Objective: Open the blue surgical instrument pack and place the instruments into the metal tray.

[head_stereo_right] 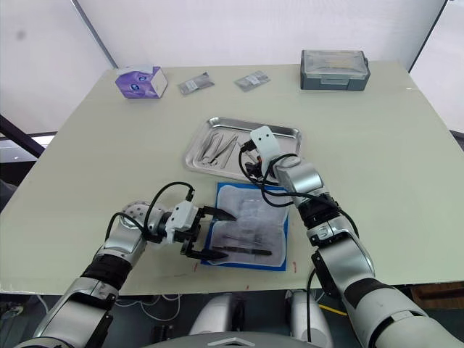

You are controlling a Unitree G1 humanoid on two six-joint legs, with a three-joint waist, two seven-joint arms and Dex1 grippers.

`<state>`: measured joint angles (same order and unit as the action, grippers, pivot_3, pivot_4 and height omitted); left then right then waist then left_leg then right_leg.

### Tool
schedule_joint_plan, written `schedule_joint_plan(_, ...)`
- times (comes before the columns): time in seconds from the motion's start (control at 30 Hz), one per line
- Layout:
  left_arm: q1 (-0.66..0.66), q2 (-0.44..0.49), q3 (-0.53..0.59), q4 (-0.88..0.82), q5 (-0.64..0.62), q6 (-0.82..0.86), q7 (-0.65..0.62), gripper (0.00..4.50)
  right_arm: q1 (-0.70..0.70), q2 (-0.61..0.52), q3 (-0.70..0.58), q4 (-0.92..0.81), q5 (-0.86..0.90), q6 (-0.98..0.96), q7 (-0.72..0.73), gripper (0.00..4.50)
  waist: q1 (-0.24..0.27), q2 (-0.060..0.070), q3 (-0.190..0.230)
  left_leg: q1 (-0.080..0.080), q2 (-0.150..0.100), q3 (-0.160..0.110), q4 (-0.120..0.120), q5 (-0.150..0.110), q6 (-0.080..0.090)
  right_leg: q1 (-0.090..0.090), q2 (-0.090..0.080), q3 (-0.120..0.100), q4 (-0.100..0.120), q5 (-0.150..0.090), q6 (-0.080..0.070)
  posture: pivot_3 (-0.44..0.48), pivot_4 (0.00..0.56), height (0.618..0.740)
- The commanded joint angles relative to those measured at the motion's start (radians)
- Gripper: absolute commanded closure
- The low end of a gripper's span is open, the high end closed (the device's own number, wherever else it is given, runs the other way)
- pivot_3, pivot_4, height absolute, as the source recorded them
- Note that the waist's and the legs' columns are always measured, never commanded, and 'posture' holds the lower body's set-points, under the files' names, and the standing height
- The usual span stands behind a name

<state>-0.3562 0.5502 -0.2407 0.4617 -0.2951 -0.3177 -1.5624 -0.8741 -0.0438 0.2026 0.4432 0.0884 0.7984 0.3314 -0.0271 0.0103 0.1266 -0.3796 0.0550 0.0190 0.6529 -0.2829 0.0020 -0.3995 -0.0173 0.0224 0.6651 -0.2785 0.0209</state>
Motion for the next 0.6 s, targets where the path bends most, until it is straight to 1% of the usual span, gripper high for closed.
schedule_joint_plan(0.03, 0.045, -0.02, -0.057, 0.069, 0.056, 0.032, -0.026, 0.0, -0.019, -0.012, -0.029, -0.092, 0.008, -0.013, 0.011, 0.21, 0.0, 0.0, 0.0, 0.0, 0.0, 0.0, 0.0, 0.0, 0.0, 0.0, 0.0, 0.0, 0.0, 0.0, 0.0, 0.0, 0.15, 0.731)
schedule_joint_plan(0.07, 0.045, -0.02, -0.057, 0.07, 0.056, 0.031, -0.027, 0.0, -0.018, -0.018, -0.033, -0.115, 0.012, -0.022, 0.018, 0.07, 0.0, 0.0, 0.0, 0.0, 0.0, 0.0, 0.0, 0.0, 0.0, 0.0, 0.0, 0.0, 0.0, 0.0, 0.0, 0.0, 0.15, 0.731)
schedule_joint_plan(0.23, 0.039, -0.021, -0.056, 0.079, 0.057, 0.028, -0.031, 0.0, 0.032, -0.079, -0.025, -0.304, 0.052, -0.011, 0.115, 0.07, 0.006, 0.0, 0.0, 0.0, 0.0, 0.0, 0.0, 0.0, 0.0, 0.0, 0.0, 0.0, 0.0, 0.0, 0.0, 0.0, 0.15, 0.731)
schedule_joint_plan(0.3, 0.037, -0.021, -0.054, 0.083, 0.058, 0.025, -0.034, 0.0, 0.09, -0.123, -0.009, -0.415, 0.08, -0.057, 0.192, 0.07, 0.01, 0.0, 0.0, 0.0, 0.0, 0.0, 0.0, 0.0, 0.0, 0.0, 0.0, 0.0, 0.0, 0.0, 0.0, 0.0, 0.15, 0.731)
schedule_joint_plan(0.37, 0.035, -0.021, -0.054, 0.087, 0.058, 0.022, -0.038, 0.0, 0.17, -0.175, 0.0, -0.532, 0.106, -0.107, 0.264, 0.07, 0.012, 0.0, 0.0, 0.0, 0.0, -0.001, 0.0, 0.0, 0.0, 0.0, 0.0, 0.0, 0.0, 0.0, 0.0, 0.0, 0.15, 0.731)
schedule_joint_plan(0.43, 0.034, -0.02, -0.053, 0.09, 0.059, 0.02, -0.041, 0.0, 0.233, -0.21, 0.002, -0.606, 0.134, -0.136, 0.319, 0.07, 0.013, 0.0, 0.0, 0.0, 0.0, -0.001, 0.0, 0.0, 0.0, 0.0, 0.0, 0.0, 0.0, 0.0, 0.0, 0.0, 0.15, 0.731)
schedule_joint_plan(0.47, 0.034, -0.02, -0.053, 0.091, 0.059, 0.02, -0.043, 0.0, 0.279, -0.232, 0.001, -0.643, 0.151, -0.154, 0.351, 0.07, 0.013, 0.0, 0.0, 0.0, 0.0, 0.0, 0.0, 0.0, 0.0, 0.0, 0.0, 0.0, 0.0, 0.0, 0.0, 0.0, 0.15, 0.731)
schedule_joint_plan(0.53, 0.033, -0.018, -0.053, 0.095, 0.06, 0.017, -0.047, 0.0, 0.41, -0.313, 0.002, -0.732, 0.184, -0.212, 0.444, 0.07, 0.012, 0.0, 0.0, 0.001, 0.0, 0.0, 0.0, 0.0, 0.0, 0.001, 0.001, 0.0, 0.0, 0.0, 0.0, 0.0, 0.15, 0.731)
schedule_joint_plan(0.6, 0.033, -0.016, -0.053, 0.098, 0.06, 0.015, -0.049, 0.0, 0.491, -0.368, 0.0, -0.783, 0.2, -0.241, 0.495, 0.07, 0.017, 0.0, 0.0, 0.0, 0.0, -0.001, 0.0, 0.0, 0.0, 0.001, 0.001, -0.001, 0.0, 0.0, 0.0, 0.0, 0.15, 0.731)
